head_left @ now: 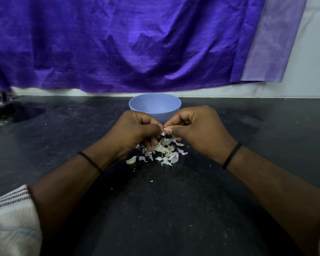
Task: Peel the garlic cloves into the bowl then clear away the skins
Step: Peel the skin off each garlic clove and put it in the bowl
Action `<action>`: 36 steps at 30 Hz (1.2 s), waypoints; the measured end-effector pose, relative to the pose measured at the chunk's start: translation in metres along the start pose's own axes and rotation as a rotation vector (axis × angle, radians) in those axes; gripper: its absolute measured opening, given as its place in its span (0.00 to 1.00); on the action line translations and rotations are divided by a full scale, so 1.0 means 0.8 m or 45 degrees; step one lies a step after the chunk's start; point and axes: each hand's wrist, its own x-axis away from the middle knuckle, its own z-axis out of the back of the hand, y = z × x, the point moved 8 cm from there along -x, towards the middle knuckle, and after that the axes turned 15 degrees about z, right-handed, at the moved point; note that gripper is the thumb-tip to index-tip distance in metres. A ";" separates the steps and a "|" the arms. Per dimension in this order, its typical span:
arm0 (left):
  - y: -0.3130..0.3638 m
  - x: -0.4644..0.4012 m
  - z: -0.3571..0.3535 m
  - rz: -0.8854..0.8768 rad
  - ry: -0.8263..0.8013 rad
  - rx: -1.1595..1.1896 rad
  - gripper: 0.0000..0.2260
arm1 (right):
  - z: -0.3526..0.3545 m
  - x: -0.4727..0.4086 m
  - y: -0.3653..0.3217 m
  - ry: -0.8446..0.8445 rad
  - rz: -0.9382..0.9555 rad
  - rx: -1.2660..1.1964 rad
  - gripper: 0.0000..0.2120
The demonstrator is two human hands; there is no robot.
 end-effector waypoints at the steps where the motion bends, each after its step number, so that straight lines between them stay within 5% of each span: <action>1: -0.001 -0.001 0.000 0.007 0.013 0.016 0.03 | -0.001 0.000 0.001 0.005 -0.003 -0.006 0.03; 10: -0.007 -0.003 -0.001 0.035 0.122 0.186 0.04 | -0.003 -0.002 -0.004 0.096 0.076 0.023 0.02; 21: -0.019 -0.003 -0.014 0.246 -0.013 0.544 0.03 | -0.002 -0.004 -0.002 0.215 0.161 -0.044 0.03; 30: -0.018 -0.007 -0.013 0.222 0.004 0.525 0.04 | -0.009 -0.006 0.014 0.152 0.087 -0.280 0.14; 36: -0.019 -0.008 -0.012 0.211 0.009 0.487 0.03 | -0.008 -0.002 0.019 0.162 0.024 -0.302 0.09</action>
